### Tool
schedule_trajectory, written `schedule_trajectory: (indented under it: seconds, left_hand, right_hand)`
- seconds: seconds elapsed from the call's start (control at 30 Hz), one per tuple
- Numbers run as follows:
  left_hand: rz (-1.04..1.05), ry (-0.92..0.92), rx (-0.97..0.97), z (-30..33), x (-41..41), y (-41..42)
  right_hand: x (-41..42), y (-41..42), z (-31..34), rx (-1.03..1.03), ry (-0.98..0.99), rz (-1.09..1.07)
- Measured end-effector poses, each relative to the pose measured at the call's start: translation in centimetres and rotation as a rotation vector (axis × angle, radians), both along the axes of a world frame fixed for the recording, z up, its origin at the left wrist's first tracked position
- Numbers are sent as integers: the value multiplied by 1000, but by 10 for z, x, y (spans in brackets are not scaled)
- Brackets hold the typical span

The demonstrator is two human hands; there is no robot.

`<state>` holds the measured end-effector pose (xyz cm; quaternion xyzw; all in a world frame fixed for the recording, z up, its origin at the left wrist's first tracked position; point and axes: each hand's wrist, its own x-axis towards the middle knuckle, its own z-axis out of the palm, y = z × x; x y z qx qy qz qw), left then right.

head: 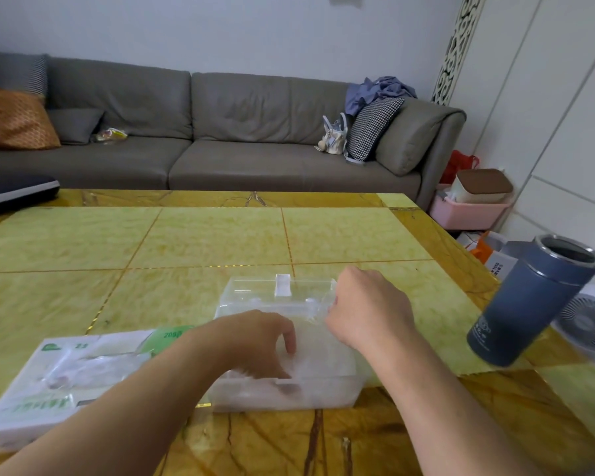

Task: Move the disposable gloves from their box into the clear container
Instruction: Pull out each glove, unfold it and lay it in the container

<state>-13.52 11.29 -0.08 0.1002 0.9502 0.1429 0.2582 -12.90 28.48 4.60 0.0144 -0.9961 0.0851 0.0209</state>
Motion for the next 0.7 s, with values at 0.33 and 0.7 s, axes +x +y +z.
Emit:
schedule_trajectory:
  seconds: [0.33,0.7]
  left_hand:
    - [-71,98,-115,-2,3,8]
    - [52,315,-3,1,0,11]
  right_hand:
    - [15,-33,-10,-440,-157,174]
    - [-8,-34,-41,-59,-545,181]
